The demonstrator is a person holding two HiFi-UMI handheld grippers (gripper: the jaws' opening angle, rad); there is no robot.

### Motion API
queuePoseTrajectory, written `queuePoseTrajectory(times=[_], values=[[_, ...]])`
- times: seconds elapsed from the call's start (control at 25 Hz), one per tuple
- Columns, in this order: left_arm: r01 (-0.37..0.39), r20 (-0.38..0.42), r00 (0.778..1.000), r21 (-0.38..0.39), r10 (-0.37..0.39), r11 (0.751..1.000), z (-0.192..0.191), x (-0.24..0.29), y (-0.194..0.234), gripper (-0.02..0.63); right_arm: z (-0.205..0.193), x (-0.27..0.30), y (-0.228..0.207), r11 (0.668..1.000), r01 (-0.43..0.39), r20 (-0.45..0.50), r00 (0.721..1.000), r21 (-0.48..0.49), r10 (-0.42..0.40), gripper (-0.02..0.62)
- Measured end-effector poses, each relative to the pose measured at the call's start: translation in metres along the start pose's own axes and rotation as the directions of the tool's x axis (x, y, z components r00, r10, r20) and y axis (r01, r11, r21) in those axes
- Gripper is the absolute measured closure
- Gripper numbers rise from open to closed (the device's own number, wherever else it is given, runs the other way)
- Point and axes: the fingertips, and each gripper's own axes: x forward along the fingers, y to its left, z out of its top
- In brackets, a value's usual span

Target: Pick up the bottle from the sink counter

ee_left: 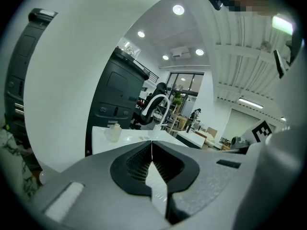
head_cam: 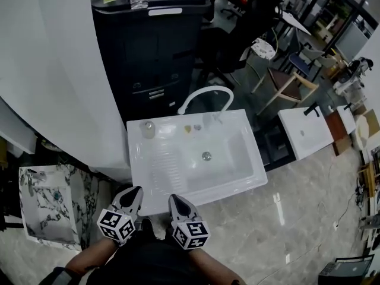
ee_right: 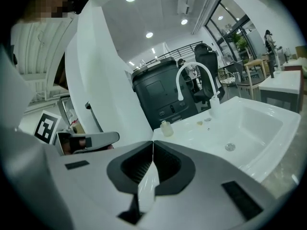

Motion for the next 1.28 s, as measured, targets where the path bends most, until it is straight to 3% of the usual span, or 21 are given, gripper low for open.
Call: queuePoseTrajectory(times=[0.32,0.6,0.68,0.8,1.08,1.28], values=[[-0.100,0.022,0.995,0.038,0.100,0.994,0.005,0.038,-0.007,0.604,0.037,0.025,-0.034,0.992,-0.118,-0.026,0.993,-0.041,0.117,0.588],[-0.185,0.099,0.980,0.164,0.170,0.969,0.034,0.066,0.011,0.604,0.042,0.041,-0.058,0.986,-0.164,-0.064,0.985,-0.035,0.161,0.588],[-0.213,0.109,0.975,0.180,0.195,0.960,0.040,0.073,0.025,0.595,0.042,0.048,-0.063,0.986,-0.162,-0.072,0.985,-0.033,0.159,0.588],[-0.225,0.092,0.973,0.198,0.211,0.954,0.042,0.088,0.046,0.521,0.043,0.059,-0.069,0.990,-0.138,-0.075,0.988,-0.028,0.136,0.588],[-0.201,0.026,0.979,0.181,0.200,0.963,0.036,0.132,0.094,0.387,0.045,0.082,-0.073,0.997,-0.072,-0.072,0.995,0.005,0.072,0.588],[-0.178,-0.020,0.983,0.170,0.183,0.969,0.027,0.170,0.122,0.359,0.043,0.093,-0.083,1.000,-0.019,-0.068,0.997,0.020,0.021,0.588]])
